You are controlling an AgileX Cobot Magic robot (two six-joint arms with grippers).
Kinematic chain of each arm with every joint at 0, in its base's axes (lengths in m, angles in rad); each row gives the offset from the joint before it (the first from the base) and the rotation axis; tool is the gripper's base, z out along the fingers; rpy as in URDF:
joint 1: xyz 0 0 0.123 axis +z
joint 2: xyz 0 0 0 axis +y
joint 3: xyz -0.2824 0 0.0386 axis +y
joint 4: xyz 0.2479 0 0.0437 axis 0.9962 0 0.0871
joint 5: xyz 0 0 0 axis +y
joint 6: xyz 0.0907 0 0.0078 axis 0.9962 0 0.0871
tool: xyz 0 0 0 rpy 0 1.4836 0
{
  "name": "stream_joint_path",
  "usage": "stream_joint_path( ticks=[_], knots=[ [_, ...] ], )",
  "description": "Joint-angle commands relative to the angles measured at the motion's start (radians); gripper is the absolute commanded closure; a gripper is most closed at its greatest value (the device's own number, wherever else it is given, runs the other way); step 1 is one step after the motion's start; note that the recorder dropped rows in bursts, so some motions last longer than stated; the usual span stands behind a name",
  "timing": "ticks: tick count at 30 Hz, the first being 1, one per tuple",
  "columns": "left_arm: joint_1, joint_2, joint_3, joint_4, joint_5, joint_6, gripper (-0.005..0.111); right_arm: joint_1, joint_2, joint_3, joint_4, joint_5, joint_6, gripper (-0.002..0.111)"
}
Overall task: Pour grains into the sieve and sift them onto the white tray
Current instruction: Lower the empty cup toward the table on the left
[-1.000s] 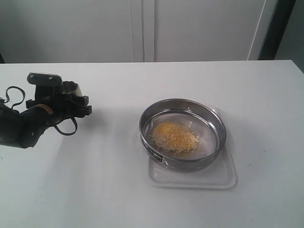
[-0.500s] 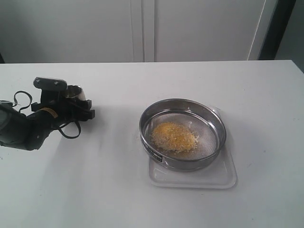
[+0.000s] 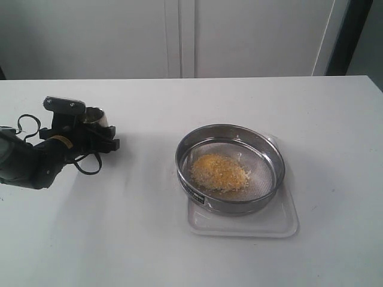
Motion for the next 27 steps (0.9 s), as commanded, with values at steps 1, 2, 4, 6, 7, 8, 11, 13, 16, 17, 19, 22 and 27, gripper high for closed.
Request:
stream_joint_path(
  ticks=[1, 2, 4, 6, 7, 8, 11, 13, 16, 17, 19, 22, 27],
  knots=[
    [0.005, -0.002, -0.002, -0.007, -0.015, 0.006, 0.024, 0.001, -0.005, 0.005, 0.003, -0.014, 0.001, 0.108],
    [0.005, -0.002, -0.002, -0.007, -0.015, 0.006, 0.024, 0.001, -0.005, 0.005, 0.003, -0.014, 0.001, 0.108],
    [0.005, -0.002, -0.002, -0.007, -0.015, 0.006, 0.024, 0.001, -0.005, 0.005, 0.003, -0.014, 0.001, 0.108],
    [0.005, -0.002, -0.002, -0.007, -0.015, 0.006, 0.024, 0.001, -0.005, 0.005, 0.003, -0.014, 0.001, 0.108],
    [0.005, -0.002, -0.002, -0.007, -0.015, 0.006, 0.024, 0.001, -0.005, 0.005, 0.003, -0.014, 0.001, 0.108],
    [0.005, -0.002, -0.002, -0.011, -0.015, 0.006, 0.024, 0.001, -0.005, 0.005, 0.003, -0.014, 0.001, 0.108],
    [0.005, -0.002, -0.002, -0.028, -0.015, 0.033, 0.024, 0.001, -0.005, 0.005, 0.003, -0.014, 0.001, 0.108],
    [0.005, -0.002, -0.002, -0.065, -0.017, 0.07, 0.024, 0.001, -0.005, 0.005, 0.003, -0.014, 0.001, 0.108],
    [0.005, -0.004, -0.002, -0.15, -0.015, 0.12, 0.019, 0.001, -0.005, 0.005, 0.003, -0.014, 0.001, 0.108],
    [0.005, -0.004, -0.002, -0.185, -0.015, 0.138, 0.017, 0.001, -0.005, 0.005, 0.003, -0.014, 0.001, 0.108],
    [0.005, -0.004, -0.002, -0.235, -0.015, 0.179, 0.014, 0.001, -0.005, 0.005, 0.003, -0.014, 0.001, 0.108],
    [0.005, -0.004, -0.002, -0.245, -0.015, 0.219, 0.014, 0.001, -0.005, 0.005, 0.003, -0.014, 0.001, 0.108],
    [0.005, -0.004, -0.002, -0.239, -0.008, 0.22, 0.014, 0.001, -0.005, 0.005, 0.003, -0.014, 0.001, 0.108]
  ],
)
